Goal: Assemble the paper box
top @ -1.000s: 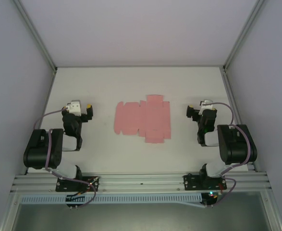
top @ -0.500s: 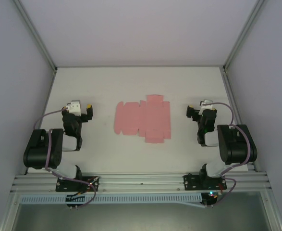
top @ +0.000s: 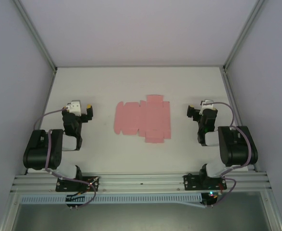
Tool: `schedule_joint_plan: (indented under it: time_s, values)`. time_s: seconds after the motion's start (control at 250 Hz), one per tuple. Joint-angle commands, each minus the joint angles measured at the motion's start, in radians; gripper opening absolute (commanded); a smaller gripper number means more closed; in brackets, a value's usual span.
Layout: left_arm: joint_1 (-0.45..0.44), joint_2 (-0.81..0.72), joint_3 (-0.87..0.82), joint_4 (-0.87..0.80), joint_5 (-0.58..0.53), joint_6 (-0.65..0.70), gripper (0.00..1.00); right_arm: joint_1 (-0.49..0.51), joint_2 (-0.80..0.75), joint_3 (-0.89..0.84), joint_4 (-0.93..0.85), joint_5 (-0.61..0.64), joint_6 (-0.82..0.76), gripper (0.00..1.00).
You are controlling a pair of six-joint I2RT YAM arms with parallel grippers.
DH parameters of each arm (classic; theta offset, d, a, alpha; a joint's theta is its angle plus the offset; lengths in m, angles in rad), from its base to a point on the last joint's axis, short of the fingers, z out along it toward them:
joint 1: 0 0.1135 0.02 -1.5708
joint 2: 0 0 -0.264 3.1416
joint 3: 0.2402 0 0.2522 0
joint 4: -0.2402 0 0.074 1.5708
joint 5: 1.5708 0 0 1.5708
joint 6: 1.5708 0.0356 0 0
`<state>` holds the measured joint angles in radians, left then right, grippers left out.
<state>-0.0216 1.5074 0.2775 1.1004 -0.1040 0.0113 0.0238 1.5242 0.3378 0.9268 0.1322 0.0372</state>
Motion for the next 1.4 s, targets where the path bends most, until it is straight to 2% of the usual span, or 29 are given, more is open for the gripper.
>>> schedule_joint_plan:
  time_s: [0.0,0.116,0.212,0.311,0.371,0.479,0.567,0.663,0.755,0.898,1.026,1.138,1.27,1.398]
  values:
    - [0.0,-0.113,0.073,-0.186,-0.008,0.018,1.0,-0.005,-0.082,0.075,-0.143,-0.006,0.0,1.0]
    - [-0.002,-0.222,0.141,-0.391,-0.01,-0.071,1.0,0.023,-0.154,0.145,-0.316,0.03,-0.003,1.0]
    - [-0.009,-0.274,0.204,-0.537,0.099,-0.147,1.0,0.06,-0.211,0.203,-0.438,0.042,0.029,1.0]
    - [-0.053,-0.272,0.289,-0.695,0.156,-0.234,1.0,0.126,-0.235,0.3,-0.65,0.061,0.083,0.99]
    - [-0.091,-0.244,0.347,-0.79,0.209,-0.266,1.0,0.18,-0.229,0.362,-0.778,0.065,0.119,0.95]
    - [-0.164,-0.147,0.44,-0.897,0.336,-0.306,1.0,0.287,-0.178,0.461,-0.955,0.003,0.17,0.8]
    - [-0.222,-0.068,0.506,-0.976,0.35,-0.34,1.0,0.353,-0.104,0.532,-1.051,-0.053,0.248,0.7]
    - [-0.248,0.007,0.548,-1.018,0.386,-0.384,1.0,0.388,-0.005,0.598,-1.087,-0.201,0.292,0.57]
    - [-0.248,0.074,0.575,-1.048,0.44,-0.423,1.0,0.404,0.083,0.646,-1.095,-0.26,0.331,0.49]
    - [-0.25,0.173,0.626,-1.125,0.504,-0.428,1.0,0.412,0.205,0.691,-1.118,-0.239,0.35,0.44]
    - [-0.253,0.234,0.657,-1.145,0.623,-0.426,1.0,0.412,0.285,0.705,-1.152,-0.204,0.376,0.33]
    - [-0.266,0.286,0.702,-1.226,0.632,-0.406,1.0,0.409,0.312,0.67,-1.141,-0.183,0.412,0.27]
    - [-0.282,0.331,0.717,-1.271,0.665,-0.376,0.99,0.405,0.317,0.611,-1.107,-0.178,0.454,0.27]
    - [-0.315,0.356,0.72,-1.246,0.776,-0.362,0.97,0.406,0.321,0.57,-1.079,-0.181,0.482,0.25]
